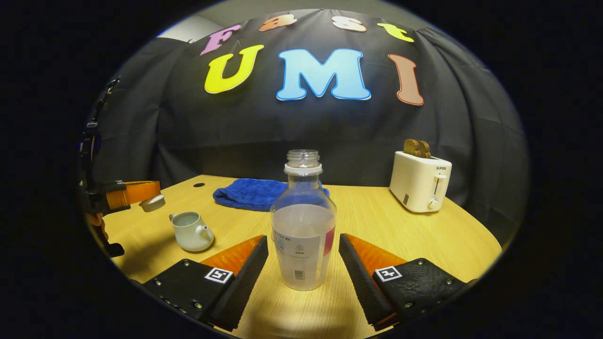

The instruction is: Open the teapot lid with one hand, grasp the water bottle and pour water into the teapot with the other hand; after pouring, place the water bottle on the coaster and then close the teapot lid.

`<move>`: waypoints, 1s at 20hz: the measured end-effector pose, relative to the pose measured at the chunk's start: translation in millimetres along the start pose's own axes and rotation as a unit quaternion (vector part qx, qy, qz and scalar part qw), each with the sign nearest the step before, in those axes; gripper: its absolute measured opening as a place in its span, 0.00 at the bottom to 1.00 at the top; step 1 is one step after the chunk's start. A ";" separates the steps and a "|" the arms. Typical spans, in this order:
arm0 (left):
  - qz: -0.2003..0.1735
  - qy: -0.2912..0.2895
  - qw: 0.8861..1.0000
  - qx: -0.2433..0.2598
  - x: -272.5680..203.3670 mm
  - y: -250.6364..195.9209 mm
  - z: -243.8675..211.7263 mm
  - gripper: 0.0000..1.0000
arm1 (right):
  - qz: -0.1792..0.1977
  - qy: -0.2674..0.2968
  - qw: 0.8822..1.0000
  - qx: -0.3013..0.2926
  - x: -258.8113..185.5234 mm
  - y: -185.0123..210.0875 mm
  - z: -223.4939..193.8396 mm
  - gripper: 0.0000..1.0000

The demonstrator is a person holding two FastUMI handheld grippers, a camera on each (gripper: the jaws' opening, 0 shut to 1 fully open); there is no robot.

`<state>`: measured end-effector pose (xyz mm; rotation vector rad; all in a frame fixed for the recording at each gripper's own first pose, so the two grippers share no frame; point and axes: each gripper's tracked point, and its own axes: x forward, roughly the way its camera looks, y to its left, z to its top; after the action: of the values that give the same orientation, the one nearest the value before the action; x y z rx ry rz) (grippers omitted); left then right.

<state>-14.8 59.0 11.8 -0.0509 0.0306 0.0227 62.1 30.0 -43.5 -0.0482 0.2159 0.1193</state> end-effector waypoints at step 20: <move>0.009 0.012 1.000 -0.011 -27.2 36.4 -23.4 0.08 | -0.058 0.015 0.975 -0.212 23.1 -6.9 30.0 0.77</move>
<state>-43.5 93.5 -12.6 -0.0737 0.0555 0.0410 91.7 27.6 -19.0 -0.4881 0.2138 0.0466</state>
